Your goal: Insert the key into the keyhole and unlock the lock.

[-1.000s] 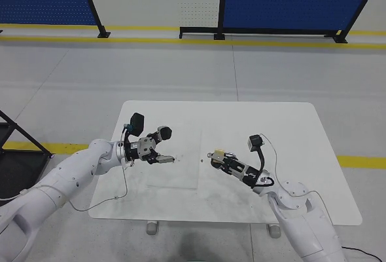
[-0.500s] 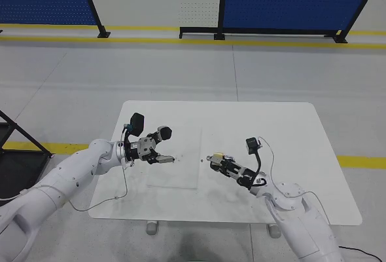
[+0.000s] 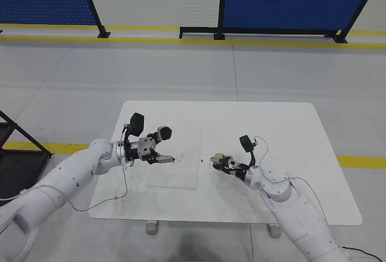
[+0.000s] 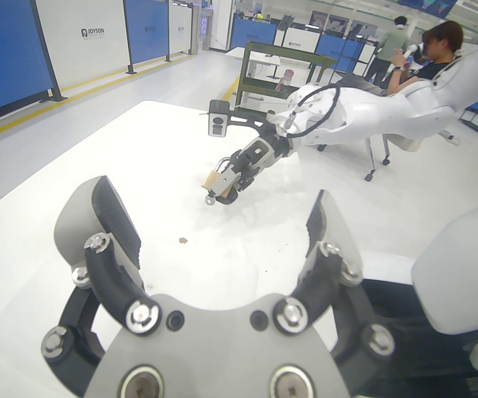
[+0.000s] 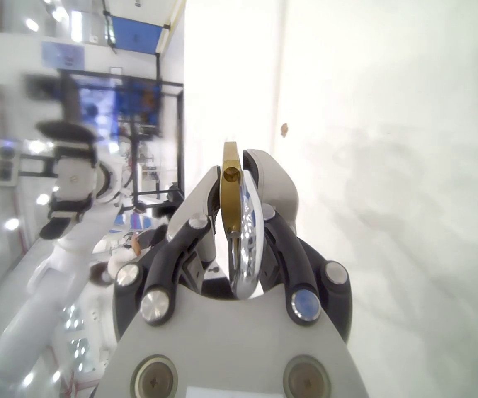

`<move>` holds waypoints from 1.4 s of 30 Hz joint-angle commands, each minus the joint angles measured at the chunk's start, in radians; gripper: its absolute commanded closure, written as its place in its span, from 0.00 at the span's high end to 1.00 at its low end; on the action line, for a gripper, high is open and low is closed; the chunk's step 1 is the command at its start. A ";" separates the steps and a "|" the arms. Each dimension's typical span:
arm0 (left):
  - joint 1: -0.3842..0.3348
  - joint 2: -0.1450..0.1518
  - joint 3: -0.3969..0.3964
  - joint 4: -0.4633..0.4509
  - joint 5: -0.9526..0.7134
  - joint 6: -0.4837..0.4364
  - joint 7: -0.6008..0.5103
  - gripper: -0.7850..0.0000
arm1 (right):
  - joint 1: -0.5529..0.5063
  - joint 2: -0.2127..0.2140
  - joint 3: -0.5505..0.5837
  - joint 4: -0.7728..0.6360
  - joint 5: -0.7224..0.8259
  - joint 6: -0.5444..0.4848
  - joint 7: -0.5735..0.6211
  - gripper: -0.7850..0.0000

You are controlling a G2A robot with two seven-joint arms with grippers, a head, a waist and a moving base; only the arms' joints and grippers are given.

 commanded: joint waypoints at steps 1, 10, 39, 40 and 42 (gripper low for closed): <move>0.000 0.000 0.000 0.000 0.000 0.000 0.000 1.00 | 0.022 -0.003 -0.014 0.018 -0.025 0.045 0.006 0.00; 0.000 0.000 0.000 0.000 0.000 0.000 0.000 1.00 | 0.086 -0.013 -0.062 0.071 -0.107 0.188 0.045 0.00; 0.000 0.000 0.000 0.000 0.000 0.000 0.000 1.00 | 0.017 0.009 -0.005 -0.104 -0.307 0.194 -0.083 1.00; 0.000 0.000 0.000 0.000 0.000 0.000 0.000 1.00 | -0.001 0.012 0.007 -0.134 -0.316 0.183 -0.109 1.00; 0.000 0.000 0.000 0.000 0.000 0.000 0.000 1.00 | -0.040 0.020 0.038 -0.205 -0.345 0.138 -0.177 1.00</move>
